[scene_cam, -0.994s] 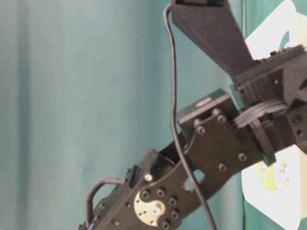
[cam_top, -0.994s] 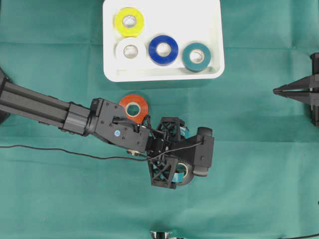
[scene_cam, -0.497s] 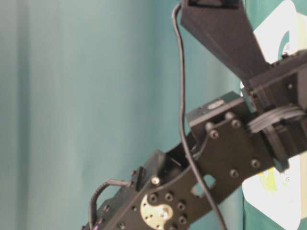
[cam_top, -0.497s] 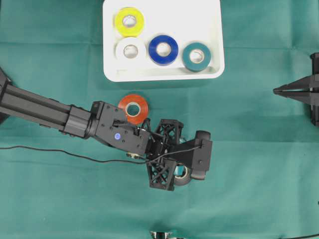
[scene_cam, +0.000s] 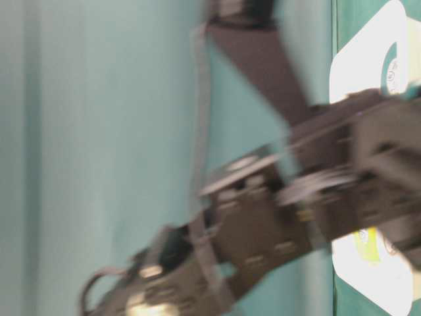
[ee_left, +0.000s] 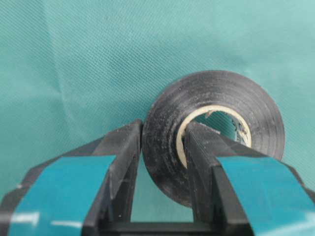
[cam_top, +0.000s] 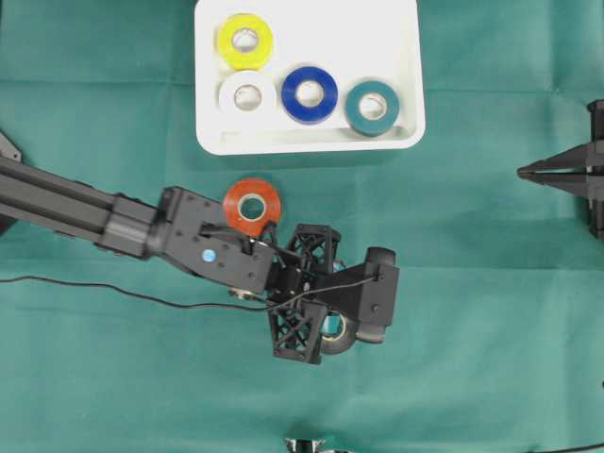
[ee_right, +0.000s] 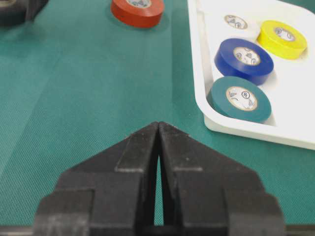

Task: Put the tape into the white case with the left arm.
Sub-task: 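Grasp the black tape roll through its hole with the left gripper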

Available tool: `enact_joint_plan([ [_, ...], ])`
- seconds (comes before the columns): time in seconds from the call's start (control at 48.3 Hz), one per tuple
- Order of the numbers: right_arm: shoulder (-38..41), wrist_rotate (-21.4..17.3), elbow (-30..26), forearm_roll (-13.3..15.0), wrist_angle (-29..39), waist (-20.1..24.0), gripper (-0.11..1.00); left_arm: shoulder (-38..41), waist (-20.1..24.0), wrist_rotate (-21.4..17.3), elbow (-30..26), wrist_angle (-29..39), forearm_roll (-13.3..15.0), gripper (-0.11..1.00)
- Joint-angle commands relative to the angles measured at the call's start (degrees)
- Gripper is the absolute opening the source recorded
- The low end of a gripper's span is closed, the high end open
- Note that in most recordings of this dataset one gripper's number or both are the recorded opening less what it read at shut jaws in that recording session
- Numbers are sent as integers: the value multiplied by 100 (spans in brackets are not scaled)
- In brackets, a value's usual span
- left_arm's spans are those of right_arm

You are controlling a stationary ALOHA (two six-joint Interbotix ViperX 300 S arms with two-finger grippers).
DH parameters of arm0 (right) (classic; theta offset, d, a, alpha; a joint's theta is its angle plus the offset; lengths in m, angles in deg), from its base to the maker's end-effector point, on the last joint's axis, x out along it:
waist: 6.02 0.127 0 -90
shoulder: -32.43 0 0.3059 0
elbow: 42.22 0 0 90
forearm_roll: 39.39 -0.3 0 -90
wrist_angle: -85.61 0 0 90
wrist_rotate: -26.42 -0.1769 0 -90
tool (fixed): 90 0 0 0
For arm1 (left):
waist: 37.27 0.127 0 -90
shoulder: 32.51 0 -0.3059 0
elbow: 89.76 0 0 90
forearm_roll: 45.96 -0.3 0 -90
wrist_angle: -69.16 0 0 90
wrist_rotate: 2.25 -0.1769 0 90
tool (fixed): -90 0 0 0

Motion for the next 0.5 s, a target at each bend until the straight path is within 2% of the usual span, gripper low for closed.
enact_joint_plan([
  [0.0,97,0,-44,9,-62,-9,-9,-448,-9,-18,-35,70,-26,24],
  [0.331,97,0,-44,9,-62,-9,-9,-905,308,-70,18,668,-62,24],
  [0.476,97,0,-44,9,-62,-9,-9,-984,589,-501,44,668,-62,24],
])
